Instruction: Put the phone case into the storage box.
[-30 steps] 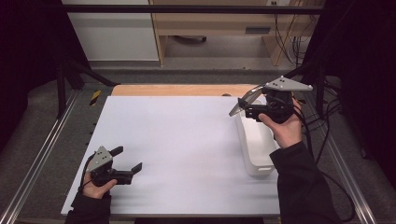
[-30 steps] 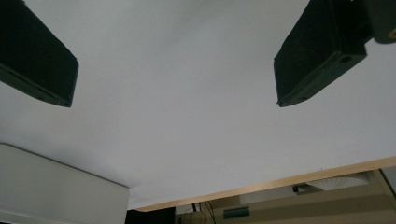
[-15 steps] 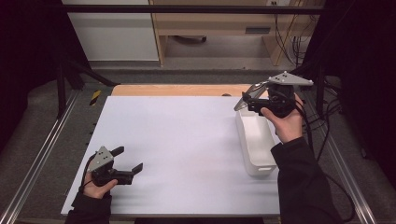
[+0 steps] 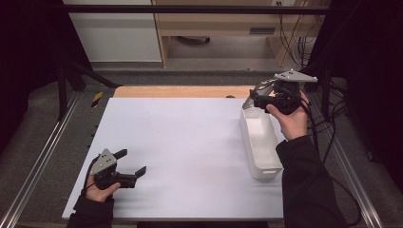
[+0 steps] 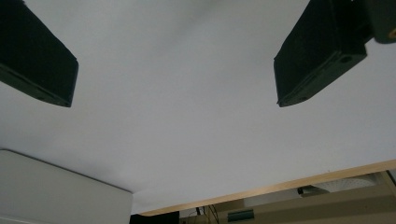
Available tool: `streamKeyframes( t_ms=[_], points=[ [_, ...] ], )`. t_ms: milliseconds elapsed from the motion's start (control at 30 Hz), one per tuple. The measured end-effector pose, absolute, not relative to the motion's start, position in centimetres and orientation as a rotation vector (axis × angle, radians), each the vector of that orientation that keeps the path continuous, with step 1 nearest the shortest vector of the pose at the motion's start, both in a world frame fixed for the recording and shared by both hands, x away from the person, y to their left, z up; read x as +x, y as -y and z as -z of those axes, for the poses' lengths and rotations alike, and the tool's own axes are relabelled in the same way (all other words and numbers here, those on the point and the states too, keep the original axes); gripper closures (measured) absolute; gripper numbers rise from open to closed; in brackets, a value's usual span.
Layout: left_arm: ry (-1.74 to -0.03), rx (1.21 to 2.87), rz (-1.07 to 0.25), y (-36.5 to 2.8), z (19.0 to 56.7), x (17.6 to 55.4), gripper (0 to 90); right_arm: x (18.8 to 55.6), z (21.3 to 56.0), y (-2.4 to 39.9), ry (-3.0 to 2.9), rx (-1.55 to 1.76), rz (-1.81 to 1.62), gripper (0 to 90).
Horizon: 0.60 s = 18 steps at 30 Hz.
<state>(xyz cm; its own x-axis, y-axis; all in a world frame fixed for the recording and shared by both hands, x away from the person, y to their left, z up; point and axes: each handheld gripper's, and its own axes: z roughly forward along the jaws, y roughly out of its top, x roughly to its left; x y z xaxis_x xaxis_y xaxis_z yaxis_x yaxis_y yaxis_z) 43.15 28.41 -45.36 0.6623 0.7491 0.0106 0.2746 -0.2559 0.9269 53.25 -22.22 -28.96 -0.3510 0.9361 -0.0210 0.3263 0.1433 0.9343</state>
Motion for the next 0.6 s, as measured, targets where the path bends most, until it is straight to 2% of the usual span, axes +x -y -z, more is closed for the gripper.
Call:
streamKeyframes(
  t_ms=[600],
  points=[
    [-0.807,1.839,-0.557,-28.2,45.6,43.2,0.0,55.6,30.8,22.7,-1.777,1.294,-1.110,11.8]
  ],
)
